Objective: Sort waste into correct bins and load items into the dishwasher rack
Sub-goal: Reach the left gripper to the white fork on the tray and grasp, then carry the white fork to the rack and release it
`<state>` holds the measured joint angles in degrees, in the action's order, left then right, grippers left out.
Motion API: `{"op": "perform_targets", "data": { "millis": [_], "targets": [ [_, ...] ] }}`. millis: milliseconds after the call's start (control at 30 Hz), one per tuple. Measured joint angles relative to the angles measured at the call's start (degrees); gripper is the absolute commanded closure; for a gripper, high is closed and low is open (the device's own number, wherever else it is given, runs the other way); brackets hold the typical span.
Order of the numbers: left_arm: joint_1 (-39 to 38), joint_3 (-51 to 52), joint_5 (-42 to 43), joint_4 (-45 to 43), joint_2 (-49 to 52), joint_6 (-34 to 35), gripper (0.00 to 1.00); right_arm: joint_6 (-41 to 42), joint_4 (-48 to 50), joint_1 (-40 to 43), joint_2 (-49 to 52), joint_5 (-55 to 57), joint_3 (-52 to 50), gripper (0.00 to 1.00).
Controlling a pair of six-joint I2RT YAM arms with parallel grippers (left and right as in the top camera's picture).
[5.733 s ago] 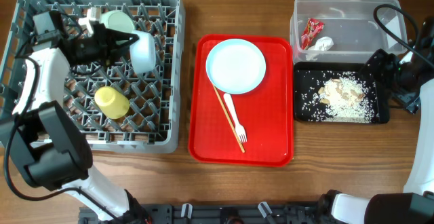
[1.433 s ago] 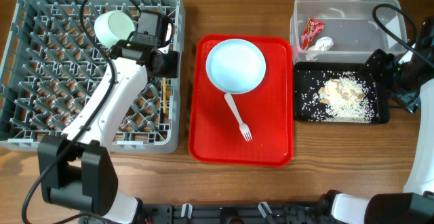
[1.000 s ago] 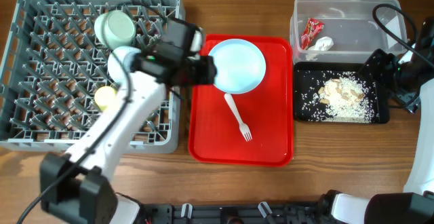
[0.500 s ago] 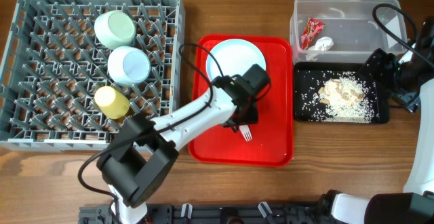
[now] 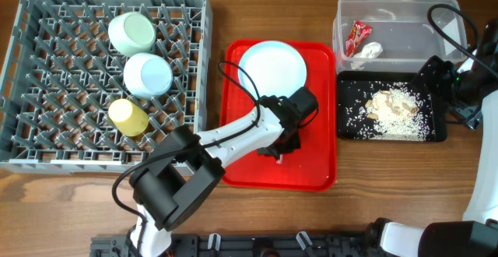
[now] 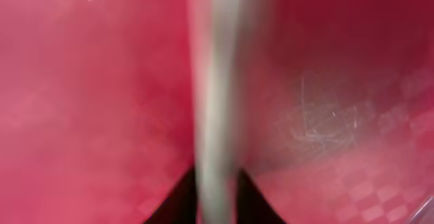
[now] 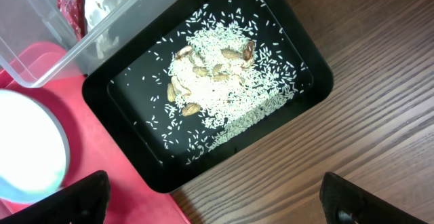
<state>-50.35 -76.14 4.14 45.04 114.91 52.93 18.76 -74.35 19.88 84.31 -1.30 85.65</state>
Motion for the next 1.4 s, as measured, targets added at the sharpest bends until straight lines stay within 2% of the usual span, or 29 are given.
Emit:
{"op": "perform_targets", "data": {
  "millis": [133,233,600,733,900,1033,1200,1400],
  "targets": [
    [0.0,0.0,0.0,0.1,0.2,0.0,0.88,0.0,0.0,0.0,0.0,0.0,0.0,0.0],
    [0.0,0.0,0.0,0.3,0.2,-0.1,0.96,0.0,0.0,0.0,0.0,0.0,0.0,0.0],
    [1.6,-0.1,0.0,2.5,-0.3,0.1,0.96,0.0,0.0,0.0,0.0,-0.2,0.0,0.0],
    [4.7,0.1,-3.2,5.2,-4.8,-0.2,0.96,0.0,0.0,0.0,0.0,-0.2,0.0,0.0],
    [9.2,0.2,-8.4,5.9,-17.2,-9.7,0.96,0.0,0.0,0.0,0.0,-0.2,0.0,0.0],
    [19.3,0.2,-11.2,5.9,-26.2,-21.6,0.96,0.0,0.0,0.0,0.0,-0.2,0.0,0.0],
    [32.4,0.2,-12.1,4.7,-26.9,-30.4,0.96,0.0,0.0,0.0,0.0,-0.2,0.0,0.0],
    [36.6,0.2,-11.9,2.5,-20.5,-33.8,0.96,0.0,0.0,0.0,0.0,-0.2,0.0,0.0]
  ]
}}
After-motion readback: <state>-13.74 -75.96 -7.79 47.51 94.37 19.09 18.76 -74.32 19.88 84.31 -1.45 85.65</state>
